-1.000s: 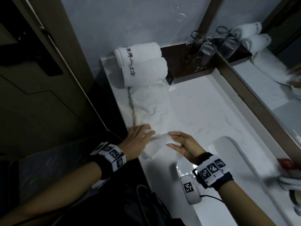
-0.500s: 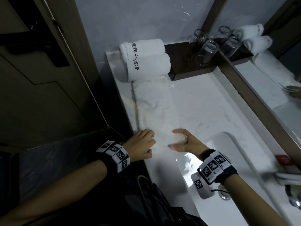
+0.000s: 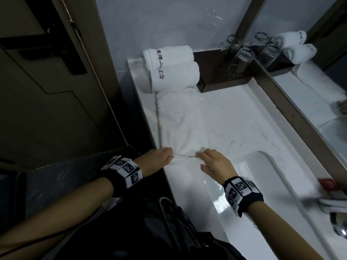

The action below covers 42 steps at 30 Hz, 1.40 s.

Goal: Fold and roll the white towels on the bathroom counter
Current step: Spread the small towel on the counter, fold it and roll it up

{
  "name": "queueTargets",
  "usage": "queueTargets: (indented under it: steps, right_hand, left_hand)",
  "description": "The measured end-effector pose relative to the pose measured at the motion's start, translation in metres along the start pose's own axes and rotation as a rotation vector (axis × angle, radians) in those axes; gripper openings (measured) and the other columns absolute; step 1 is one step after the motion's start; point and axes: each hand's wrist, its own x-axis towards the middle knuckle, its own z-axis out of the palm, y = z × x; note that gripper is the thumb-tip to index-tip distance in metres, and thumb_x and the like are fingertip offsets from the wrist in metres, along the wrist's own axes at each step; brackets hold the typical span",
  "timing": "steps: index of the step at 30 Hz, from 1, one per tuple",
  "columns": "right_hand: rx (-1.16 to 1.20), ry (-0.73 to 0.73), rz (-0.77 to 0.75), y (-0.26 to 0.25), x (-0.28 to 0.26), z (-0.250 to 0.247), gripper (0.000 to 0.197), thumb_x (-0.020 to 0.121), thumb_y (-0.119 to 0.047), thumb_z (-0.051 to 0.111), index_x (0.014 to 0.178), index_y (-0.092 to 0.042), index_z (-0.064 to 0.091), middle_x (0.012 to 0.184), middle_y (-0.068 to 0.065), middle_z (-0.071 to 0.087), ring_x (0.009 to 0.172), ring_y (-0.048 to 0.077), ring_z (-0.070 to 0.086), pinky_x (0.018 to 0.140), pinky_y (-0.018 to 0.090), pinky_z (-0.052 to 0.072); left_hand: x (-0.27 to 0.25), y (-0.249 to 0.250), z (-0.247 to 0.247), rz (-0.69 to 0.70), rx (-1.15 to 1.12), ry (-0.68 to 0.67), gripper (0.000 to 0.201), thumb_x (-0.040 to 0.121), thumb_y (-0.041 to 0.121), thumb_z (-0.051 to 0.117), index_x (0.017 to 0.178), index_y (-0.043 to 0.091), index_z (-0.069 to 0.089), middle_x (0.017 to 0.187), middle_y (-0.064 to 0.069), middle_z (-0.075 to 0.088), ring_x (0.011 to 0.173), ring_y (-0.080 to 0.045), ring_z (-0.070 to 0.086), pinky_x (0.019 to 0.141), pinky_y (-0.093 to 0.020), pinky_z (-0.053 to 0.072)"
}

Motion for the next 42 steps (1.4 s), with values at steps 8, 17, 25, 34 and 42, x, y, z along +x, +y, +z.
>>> queueTargets:
  steps: [8, 17, 25, 34, 42]
  right_hand:
    - [0.150, -0.013, 0.128, 0.007, -0.005, -0.008, 0.024, 0.086, -0.023, 0.064, 0.109, -0.015, 0.065, 0.098, 0.000, 0.068, 0.084, 0.022, 0.063, 0.072, 0.029, 0.046]
    - [0.408, -0.127, 0.135, 0.020, -0.004, -0.007, 0.020, 0.076, -0.007, 0.072, 0.093, -0.016, 0.071, 0.106, -0.008, 0.064, 0.102, 0.019, 0.061, 0.085, 0.026, 0.049]
    - [0.614, -0.183, 0.413, 0.019, 0.016, -0.018, 0.015, 0.082, -0.030, 0.069, 0.072, -0.031, 0.057, 0.083, -0.008, 0.061, 0.081, 0.009, 0.057, 0.074, 0.019, 0.041]
    - [0.634, -0.157, 0.645, 0.017, 0.039, -0.001, 0.026, 0.082, -0.028, 0.068, 0.075, -0.006, 0.055, 0.071, 0.003, 0.048, 0.065, 0.016, 0.043, 0.058, 0.016, 0.035]
    - [0.364, 0.048, 0.453, 0.005, 0.038, -0.001, 0.032, 0.080, -0.017, 0.071, 0.101, -0.003, 0.050, 0.099, 0.002, 0.045, 0.086, 0.019, 0.049, 0.077, 0.032, 0.046]
  left_hand:
    - [-0.006, -0.015, -0.003, 0.126, -0.158, 0.041, 0.027, 0.088, 0.027, 0.058, 0.081, 0.014, 0.036, 0.081, -0.005, 0.051, 0.076, -0.028, 0.056, 0.073, -0.039, 0.046]
    - [-0.010, -0.025, -0.001, 0.151, -0.244, 0.051, 0.018, 0.084, 0.017, 0.063, 0.085, -0.001, 0.058, 0.082, -0.015, 0.061, 0.078, -0.027, 0.059, 0.079, -0.039, 0.048]
    - [-0.013, -0.040, -0.005, 0.030, -0.558, 0.140, 0.022, 0.086, 0.024, 0.063, 0.087, 0.003, 0.056, 0.080, -0.017, 0.065, 0.078, -0.030, 0.062, 0.078, -0.034, 0.051]
    - [0.009, -0.034, 0.002, -0.068, -0.218, 0.383, 0.022, 0.084, 0.021, 0.064, 0.078, 0.003, 0.053, 0.088, -0.006, 0.047, 0.089, -0.022, 0.044, 0.079, -0.029, 0.036]
    - [0.010, -0.028, 0.008, 0.270, 0.184, 0.468, 0.043, 0.051, -0.015, 0.073, 0.088, 0.005, 0.066, 0.086, -0.009, 0.068, 0.076, -0.025, 0.065, 0.075, -0.028, 0.042]
